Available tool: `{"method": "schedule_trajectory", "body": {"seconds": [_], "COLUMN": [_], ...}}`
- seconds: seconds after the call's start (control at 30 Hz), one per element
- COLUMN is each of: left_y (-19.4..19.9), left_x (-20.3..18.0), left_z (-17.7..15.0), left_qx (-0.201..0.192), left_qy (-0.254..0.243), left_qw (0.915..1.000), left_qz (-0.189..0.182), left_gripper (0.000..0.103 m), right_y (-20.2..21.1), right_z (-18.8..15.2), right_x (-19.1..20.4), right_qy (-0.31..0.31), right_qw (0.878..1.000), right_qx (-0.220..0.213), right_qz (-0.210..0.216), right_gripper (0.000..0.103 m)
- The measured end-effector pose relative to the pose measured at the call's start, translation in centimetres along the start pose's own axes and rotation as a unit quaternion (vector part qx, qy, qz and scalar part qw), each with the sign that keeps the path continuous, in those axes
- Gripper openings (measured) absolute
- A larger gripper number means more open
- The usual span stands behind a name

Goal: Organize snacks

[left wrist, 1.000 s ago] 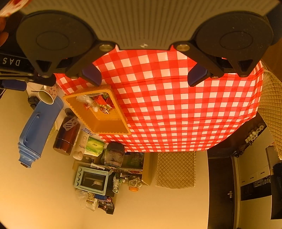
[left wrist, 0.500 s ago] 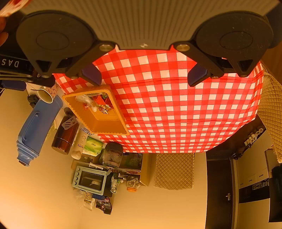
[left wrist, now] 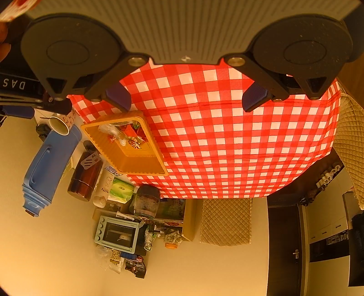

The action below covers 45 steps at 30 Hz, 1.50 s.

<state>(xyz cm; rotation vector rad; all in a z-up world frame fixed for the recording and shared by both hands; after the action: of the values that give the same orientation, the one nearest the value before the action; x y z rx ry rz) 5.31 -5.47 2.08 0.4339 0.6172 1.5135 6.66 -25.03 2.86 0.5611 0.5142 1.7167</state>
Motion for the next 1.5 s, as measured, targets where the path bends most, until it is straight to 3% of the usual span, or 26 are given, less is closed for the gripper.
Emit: {"method": "schedule_trajectory", "body": {"seconds": [1.5], "left_y": [-0.3], "left_x": [-0.3], "left_z": [-0.8], "left_qx": [0.005], "left_qy": [-0.001], "left_qw": [1.0], "left_qz": [-0.002], "left_gripper": [0.103], "right_y": [-0.4], "right_z": [-1.1], "right_x": [-0.3], "right_qy": [-0.005], "right_qw": [1.0], "right_qx": [0.001], "right_qz": [0.0], "right_gripper": [0.089]}}
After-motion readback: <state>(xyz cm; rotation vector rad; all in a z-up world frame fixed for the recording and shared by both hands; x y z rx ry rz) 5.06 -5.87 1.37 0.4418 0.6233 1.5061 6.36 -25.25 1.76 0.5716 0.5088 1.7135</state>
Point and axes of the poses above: each gripper's, at about its wrist camera, not at the fingertips, and y roughly against the way its jaws point, x to its left, z to its top, the point moved 6 cm from there along -y, roughly the way its jaws point, and after that the axes turned 1 degree about x, right-handed, at the moved point
